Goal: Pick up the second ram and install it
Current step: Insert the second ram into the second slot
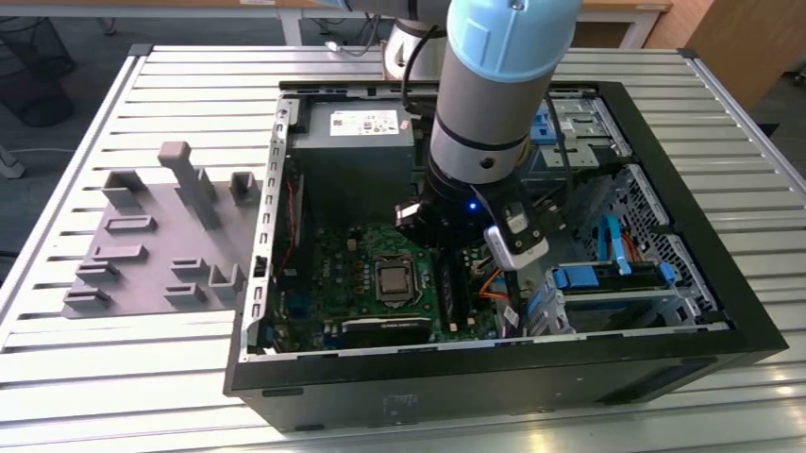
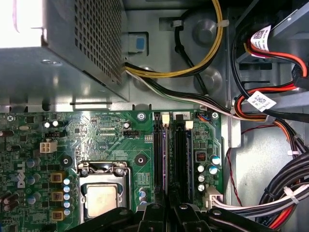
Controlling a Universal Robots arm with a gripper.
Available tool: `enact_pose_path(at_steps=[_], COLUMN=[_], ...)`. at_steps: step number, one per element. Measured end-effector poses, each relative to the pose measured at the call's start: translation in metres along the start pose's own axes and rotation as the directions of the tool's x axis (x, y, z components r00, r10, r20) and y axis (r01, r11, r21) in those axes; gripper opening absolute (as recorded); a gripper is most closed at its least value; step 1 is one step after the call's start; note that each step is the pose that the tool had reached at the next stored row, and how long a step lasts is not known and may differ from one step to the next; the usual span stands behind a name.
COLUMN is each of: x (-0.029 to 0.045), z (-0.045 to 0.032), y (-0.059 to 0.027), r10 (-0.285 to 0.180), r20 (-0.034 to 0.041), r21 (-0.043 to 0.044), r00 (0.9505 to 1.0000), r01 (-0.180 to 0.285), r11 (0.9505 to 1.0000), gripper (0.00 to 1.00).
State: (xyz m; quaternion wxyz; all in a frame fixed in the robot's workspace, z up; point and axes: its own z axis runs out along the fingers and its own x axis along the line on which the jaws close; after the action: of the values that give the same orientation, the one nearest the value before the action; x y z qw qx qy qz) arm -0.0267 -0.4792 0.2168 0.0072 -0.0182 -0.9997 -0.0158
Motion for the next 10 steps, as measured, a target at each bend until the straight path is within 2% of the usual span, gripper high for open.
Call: enact_pose_path(at_steps=[10], x=[-0.0001], z=[0.0031], y=[-0.0005], r10=[0.000], r20=[0.0001], r21=[-0.0001], r00=[1.0000], r01=[0.000], r11=[1.0000], gripper=[0.14])
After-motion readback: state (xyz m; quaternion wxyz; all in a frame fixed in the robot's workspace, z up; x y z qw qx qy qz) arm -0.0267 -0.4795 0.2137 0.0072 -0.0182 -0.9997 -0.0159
